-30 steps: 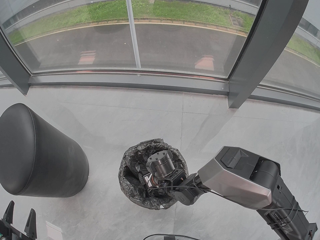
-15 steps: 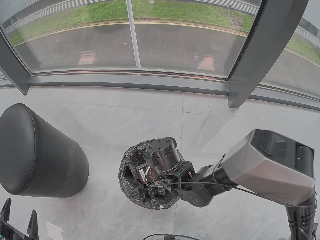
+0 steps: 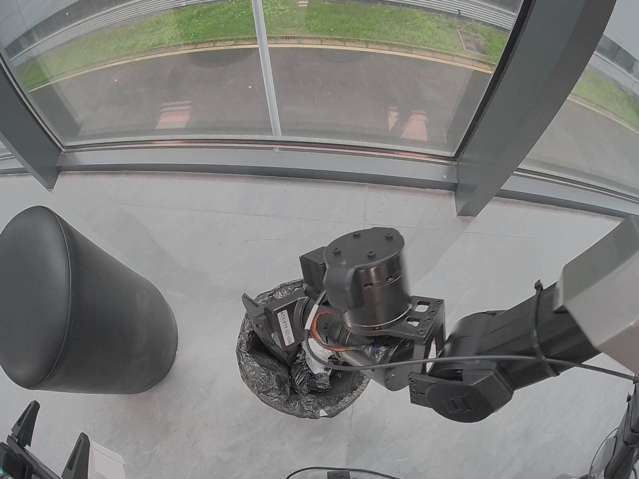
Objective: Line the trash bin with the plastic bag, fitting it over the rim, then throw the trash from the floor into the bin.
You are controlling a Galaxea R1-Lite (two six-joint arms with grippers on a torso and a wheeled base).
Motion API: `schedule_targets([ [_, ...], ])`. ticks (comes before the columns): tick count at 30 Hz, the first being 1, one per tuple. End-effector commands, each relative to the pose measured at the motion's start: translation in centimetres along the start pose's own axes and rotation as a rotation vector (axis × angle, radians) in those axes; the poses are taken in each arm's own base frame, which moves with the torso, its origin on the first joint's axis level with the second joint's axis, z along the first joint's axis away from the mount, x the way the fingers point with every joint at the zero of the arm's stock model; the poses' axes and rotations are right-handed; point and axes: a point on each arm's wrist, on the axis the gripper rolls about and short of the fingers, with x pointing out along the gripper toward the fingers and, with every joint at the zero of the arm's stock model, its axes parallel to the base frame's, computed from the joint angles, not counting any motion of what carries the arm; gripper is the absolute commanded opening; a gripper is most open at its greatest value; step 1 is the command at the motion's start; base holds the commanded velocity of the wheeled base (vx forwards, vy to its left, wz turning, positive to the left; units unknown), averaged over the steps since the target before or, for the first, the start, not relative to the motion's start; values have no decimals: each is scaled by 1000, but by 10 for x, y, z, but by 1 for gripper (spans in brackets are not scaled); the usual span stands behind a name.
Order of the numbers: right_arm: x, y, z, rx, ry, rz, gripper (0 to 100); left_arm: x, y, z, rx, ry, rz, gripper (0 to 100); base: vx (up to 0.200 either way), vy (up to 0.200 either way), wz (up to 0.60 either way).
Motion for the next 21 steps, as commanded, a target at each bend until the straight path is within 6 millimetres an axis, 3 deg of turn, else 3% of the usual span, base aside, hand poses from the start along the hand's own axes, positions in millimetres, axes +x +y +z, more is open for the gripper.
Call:
schedule_targets([
  [1,-33,-5,33,18,-70,12,100,-1,0,-2,23,-6,25,100,0,0,0],
  [5,-45,-10,29,11,-54,0,100,0,3,-7,50,14,125,100,0,0,0],
  [21,-56,-13,38,21,-86,-16,100,0,3,-6,27,10,140,100,0,0,0],
])
